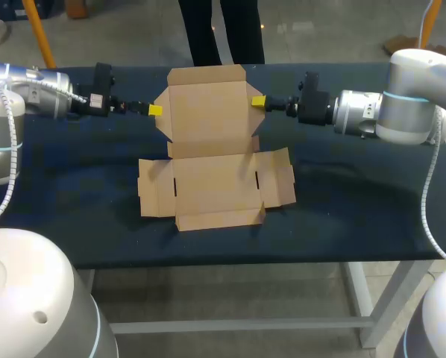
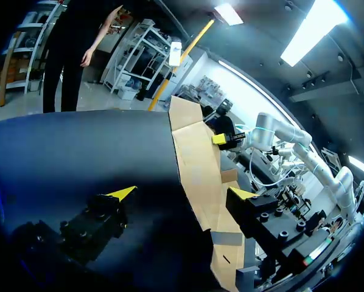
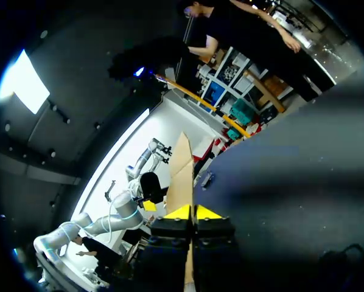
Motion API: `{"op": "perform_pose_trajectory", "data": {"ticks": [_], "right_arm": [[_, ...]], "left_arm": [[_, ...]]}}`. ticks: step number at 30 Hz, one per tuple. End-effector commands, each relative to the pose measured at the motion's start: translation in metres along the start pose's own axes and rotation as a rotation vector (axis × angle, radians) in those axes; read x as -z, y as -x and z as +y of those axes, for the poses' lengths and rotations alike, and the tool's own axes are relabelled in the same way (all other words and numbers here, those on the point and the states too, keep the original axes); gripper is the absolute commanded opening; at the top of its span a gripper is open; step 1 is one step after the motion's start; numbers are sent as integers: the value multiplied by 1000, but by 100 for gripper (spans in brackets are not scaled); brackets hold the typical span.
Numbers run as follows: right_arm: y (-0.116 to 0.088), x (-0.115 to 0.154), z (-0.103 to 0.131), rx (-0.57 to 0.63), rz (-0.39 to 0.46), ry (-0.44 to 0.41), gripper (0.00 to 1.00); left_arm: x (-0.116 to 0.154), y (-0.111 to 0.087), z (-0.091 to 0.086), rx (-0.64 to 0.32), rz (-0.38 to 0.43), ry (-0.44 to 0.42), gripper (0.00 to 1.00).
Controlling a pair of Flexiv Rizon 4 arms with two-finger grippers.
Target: Assemble the packaging by folding the flat box into shape, placing the metal phone stand inside, and closing the box properly
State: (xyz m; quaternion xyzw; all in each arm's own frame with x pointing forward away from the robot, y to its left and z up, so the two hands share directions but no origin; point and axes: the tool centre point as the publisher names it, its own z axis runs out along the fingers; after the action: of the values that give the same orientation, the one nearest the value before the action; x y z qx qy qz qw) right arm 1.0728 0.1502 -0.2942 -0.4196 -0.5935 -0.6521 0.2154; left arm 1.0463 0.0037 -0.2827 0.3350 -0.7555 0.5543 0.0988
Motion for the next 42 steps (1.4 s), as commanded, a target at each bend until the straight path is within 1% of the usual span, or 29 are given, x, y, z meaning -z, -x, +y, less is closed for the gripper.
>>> {"op": "perform_pose_trajectory", "data": {"ticks": [1,33,34,38,39,42], "right_arm": [[2,0,0,1,8,1,0],[2,0,0,1,8,1,0],[-5,-4,8,51,39,53,0],[-5,-4,8,51,39,53,0],[-4,-4,10,49,35,46,0],[-4,-4,10,48,35,45,0]], "left_arm": [[1,1,0,0,5,2,100],[1,1,0,0,5,2,100],[-29,-2,-16,-61,95,0,100],[-32,-2,-17,-61,95,0,100],[-26,0,-15,-53,92,-12,100],[-26,0,-15,-53,92,-12,100]]}}
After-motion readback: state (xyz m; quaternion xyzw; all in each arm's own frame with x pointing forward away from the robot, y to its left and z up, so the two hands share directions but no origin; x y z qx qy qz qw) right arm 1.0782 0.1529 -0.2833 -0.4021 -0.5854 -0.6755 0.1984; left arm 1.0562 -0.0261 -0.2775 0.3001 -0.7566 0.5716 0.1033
